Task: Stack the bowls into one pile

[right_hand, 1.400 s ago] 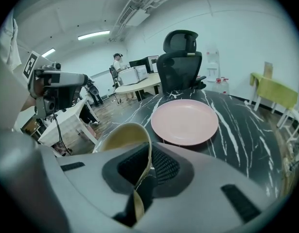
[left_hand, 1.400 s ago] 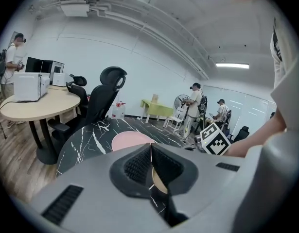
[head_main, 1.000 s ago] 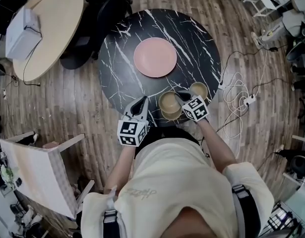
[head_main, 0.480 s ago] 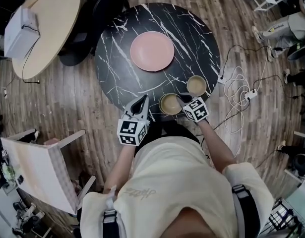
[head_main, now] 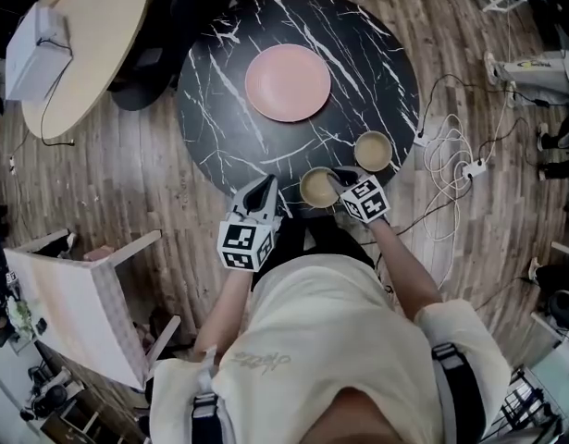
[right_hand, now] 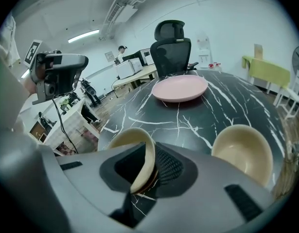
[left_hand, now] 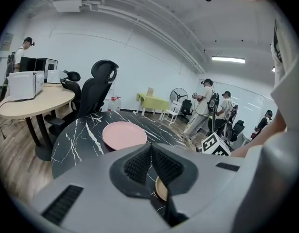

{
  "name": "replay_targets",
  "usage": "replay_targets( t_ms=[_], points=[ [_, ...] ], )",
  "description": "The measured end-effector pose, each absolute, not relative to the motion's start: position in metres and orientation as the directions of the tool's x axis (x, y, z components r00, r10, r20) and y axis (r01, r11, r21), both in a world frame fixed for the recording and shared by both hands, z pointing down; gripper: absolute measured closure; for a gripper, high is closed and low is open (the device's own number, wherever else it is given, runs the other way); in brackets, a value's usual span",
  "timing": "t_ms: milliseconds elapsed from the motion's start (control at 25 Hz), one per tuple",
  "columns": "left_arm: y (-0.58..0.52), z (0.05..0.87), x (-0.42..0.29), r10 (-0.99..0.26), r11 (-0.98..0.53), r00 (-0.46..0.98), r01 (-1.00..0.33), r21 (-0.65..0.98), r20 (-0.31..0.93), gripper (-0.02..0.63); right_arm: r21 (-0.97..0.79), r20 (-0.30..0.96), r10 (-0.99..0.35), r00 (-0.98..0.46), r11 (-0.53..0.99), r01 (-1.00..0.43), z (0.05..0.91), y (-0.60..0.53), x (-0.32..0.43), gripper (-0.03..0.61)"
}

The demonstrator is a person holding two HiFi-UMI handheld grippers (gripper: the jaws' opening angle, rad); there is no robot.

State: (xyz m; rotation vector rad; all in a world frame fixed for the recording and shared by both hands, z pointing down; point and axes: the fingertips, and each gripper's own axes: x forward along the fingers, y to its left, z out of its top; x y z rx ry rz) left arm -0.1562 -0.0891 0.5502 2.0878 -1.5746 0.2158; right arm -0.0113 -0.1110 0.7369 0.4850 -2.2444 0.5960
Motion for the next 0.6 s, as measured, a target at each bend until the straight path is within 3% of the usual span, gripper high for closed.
replay_targets(
  t_ms=[80, 600],
  points=[
    [-0.089, 0.550, -0.156, -0.851, -0.199, 0.317, -0.932, 0.302, 0.418, 0.594, -0.263, 0.743, -0.167, -0.648, 0.818, -0.512, 0.735, -0.112, -0.011, 0.486],
    [-0.098, 0.540, -0.145, -0.852, -0.248, 0.353, -0.923, 0.294, 0.387, 0.594, -0.217, 0.700, -0.257, -0.666, 0.812, -0.541, 0.699, -0.126, -0.001, 0.492]
  ],
)
